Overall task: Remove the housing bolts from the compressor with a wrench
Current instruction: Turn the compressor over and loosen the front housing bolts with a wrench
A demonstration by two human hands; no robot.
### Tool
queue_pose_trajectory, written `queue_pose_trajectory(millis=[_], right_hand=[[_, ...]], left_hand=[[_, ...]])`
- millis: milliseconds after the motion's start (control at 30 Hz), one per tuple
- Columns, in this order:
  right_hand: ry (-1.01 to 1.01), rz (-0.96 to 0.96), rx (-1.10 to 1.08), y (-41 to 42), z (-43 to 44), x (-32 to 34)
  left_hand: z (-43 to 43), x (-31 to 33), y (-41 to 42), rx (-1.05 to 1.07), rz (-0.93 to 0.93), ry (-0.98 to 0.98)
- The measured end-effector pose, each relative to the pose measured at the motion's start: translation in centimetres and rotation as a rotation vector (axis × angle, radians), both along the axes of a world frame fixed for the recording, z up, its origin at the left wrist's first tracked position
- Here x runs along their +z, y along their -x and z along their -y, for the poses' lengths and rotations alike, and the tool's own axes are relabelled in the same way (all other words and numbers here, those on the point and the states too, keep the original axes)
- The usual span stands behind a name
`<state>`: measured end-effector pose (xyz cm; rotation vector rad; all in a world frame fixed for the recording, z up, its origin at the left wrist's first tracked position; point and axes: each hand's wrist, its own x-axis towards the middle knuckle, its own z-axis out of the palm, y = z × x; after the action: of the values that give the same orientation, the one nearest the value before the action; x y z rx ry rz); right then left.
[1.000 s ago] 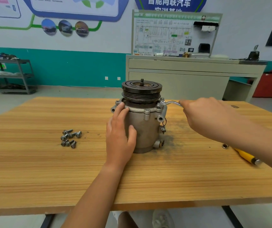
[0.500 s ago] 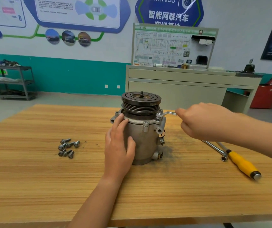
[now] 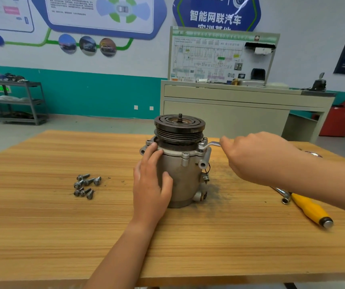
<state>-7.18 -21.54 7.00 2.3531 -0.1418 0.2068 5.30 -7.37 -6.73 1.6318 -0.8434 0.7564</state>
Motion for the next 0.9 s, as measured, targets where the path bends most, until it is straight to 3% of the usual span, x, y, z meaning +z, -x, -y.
queue_pose_trajectory(millis=[400,667,800,900], right_hand=[[0.022,0.089,0.027,-3.1,2.7,0.6],[-0.379,0.48,0.253,-6.6,3.5,-3.2],[-0.804,0.776,0.378,-2.7,3.2,-1.8],[-0.82,0.658,0.283,0.5,1.7,-1.7]], left_hand=[[-0.2,0.1,0.3,0.017,0.001,-0.024],[-0.1,0.2,0.4,0.034,-0.005,-0.021],[0.0,0.2,0.3,0.036,-0.004,-0.022],[0.0,0.2,0.3,0.03,-0.014,-0.019]])
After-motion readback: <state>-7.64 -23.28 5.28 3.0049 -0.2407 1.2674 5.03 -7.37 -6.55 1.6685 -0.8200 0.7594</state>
